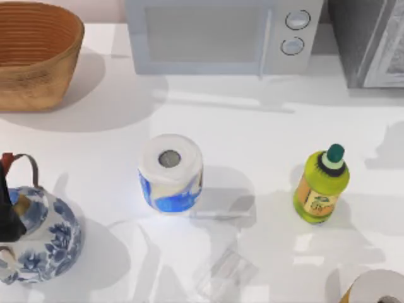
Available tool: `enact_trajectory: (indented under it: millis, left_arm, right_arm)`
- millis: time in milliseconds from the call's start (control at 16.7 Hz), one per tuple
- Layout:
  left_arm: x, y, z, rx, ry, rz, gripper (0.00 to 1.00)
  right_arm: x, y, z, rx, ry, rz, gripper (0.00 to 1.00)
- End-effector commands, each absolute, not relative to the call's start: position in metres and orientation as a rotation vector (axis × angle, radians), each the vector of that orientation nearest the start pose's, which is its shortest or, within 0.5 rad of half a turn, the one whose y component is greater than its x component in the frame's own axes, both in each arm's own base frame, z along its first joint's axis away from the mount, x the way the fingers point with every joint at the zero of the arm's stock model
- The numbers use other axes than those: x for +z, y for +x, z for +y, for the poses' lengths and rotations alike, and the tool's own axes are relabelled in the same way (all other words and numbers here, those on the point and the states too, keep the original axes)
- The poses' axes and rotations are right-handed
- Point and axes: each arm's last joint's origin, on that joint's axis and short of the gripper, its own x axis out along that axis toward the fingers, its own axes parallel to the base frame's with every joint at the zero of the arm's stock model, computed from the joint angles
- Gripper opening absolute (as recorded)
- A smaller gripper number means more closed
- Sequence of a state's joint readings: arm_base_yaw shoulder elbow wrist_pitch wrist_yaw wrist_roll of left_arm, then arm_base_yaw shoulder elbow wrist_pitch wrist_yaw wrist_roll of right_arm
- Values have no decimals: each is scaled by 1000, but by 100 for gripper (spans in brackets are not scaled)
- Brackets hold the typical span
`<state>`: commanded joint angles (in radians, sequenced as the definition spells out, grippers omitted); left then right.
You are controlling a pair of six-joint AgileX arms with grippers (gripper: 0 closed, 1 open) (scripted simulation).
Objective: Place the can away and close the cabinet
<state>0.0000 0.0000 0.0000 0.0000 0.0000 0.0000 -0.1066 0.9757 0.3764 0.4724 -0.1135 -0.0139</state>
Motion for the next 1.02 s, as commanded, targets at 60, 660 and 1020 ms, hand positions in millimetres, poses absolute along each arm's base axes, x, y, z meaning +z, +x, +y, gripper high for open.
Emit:
enact_trajectory:
  millis: [60,660,1020]
  left_arm:
    - [160,106,-1,0,0,0,100]
    - [160,106,-1,0,0,0,100]
    - [160,106,-1,0,0,0,100]
  right_arm:
    - [219,198,-16,17,-10,109,0]
    - [175,111,-1,18,-9,1,0]
    - [160,106,-1,0,0,0,0]
